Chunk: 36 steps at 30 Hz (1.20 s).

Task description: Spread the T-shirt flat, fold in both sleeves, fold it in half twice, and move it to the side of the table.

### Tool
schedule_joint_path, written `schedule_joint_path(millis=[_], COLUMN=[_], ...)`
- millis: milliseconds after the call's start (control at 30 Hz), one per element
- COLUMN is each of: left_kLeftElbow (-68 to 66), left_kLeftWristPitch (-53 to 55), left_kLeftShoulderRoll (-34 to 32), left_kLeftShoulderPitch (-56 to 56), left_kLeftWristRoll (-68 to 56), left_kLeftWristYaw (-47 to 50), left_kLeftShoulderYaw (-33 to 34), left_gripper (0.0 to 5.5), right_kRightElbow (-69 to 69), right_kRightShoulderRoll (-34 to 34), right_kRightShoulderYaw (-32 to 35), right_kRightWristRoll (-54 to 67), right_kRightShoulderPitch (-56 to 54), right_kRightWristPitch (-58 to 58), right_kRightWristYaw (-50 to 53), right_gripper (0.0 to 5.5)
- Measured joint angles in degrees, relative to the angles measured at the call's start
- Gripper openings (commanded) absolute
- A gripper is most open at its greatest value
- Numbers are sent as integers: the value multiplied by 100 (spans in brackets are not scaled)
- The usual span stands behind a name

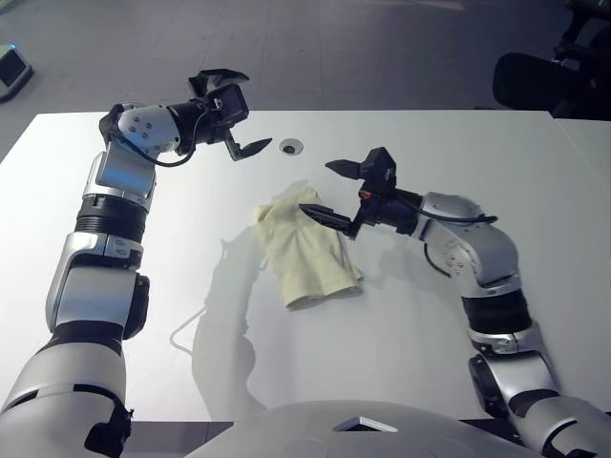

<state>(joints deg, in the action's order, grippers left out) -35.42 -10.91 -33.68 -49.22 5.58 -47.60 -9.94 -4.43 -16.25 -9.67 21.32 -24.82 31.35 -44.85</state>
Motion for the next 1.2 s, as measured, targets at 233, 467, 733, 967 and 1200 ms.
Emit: schedule_joint_path(millis=[233, 467, 733, 967, 1200], left_kLeftElbow=[470, 726, 1213, 2220, 2724], left_kLeftWristPitch=[507, 783, 1038, 1600, 1918], left_kLeftShoulderRoll=[130, 121, -48, -88, -88], left_kLeftShoulderPitch=[360, 432, 520, 1466, 1834], left_kLeftWristRoll=[-39, -114, -136, -255, -301], left_kLeftWristYaw=[417, 770, 885, 1029, 1149], left_kLeftShoulderYaw=[244, 542, 800, 976, 1037], left_gripper=[540, 540, 540, 540, 540], right_kRightElbow=[1127, 2085, 2143, 2342, 3987], right_kRightShoulderRoll=[181, -1, -291, -2018, -3214], right_kRightShoulderYaw=[-819, -1225, -808, 82, 308], right_kRightWristRoll=[-861, -1475, -1431, -936, -863], right_kRightShoulderPitch=[172, 314, 460, 1003, 624], right_kRightWristPitch=[-1169, -1840, -1659, -2105, -2797], right_kRightWristYaw=[-175, -397, -260, -777, -1211], right_gripper=[539, 539, 539, 539, 539])
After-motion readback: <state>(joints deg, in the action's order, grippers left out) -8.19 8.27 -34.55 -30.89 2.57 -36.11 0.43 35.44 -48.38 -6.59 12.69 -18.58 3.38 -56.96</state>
